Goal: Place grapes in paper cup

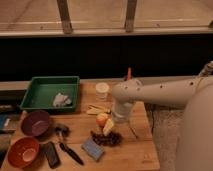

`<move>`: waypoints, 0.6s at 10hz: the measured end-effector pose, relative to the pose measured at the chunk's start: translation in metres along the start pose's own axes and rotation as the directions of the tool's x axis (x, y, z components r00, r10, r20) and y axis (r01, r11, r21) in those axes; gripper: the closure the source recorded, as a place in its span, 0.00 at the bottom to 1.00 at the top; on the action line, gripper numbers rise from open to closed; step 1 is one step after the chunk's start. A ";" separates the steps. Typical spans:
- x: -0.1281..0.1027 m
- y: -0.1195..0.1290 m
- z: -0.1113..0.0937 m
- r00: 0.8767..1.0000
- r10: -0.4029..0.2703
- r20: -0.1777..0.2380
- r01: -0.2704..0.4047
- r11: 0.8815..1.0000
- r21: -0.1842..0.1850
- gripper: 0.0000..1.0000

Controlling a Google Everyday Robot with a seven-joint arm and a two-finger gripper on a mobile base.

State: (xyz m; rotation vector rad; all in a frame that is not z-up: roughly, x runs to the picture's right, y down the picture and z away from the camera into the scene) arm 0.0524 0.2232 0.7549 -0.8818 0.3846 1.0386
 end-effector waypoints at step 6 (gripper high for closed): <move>-0.003 0.021 0.032 0.997 -0.054 -0.053 0.052 0.998 -0.041 0.20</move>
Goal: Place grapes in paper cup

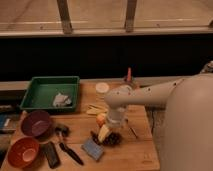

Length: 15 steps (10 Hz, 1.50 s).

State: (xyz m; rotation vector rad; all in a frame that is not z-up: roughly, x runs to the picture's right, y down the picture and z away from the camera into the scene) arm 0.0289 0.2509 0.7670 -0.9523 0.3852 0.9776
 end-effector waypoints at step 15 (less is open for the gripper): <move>0.030 -0.023 -0.015 0.992 0.120 0.034 -0.122 0.991 0.063 1.00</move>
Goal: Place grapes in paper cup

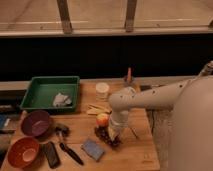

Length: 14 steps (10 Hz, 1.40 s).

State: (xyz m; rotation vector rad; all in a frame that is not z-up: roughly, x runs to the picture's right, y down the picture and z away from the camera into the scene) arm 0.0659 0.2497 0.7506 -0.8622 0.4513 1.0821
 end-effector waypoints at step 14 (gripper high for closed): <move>-0.028 -0.098 -0.154 0.968 0.153 0.198 -0.172 0.982 0.082 1.00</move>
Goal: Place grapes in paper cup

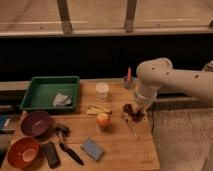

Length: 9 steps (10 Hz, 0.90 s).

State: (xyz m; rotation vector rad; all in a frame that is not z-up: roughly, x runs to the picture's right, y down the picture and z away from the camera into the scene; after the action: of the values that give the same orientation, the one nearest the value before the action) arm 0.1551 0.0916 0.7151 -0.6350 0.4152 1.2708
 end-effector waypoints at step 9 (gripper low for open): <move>-0.041 0.022 -0.027 0.997 -0.055 0.051 0.056 0.998 -0.011 1.00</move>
State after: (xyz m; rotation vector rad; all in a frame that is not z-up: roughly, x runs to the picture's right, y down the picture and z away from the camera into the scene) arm 0.1251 0.0470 0.7148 -0.6194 0.3456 1.2347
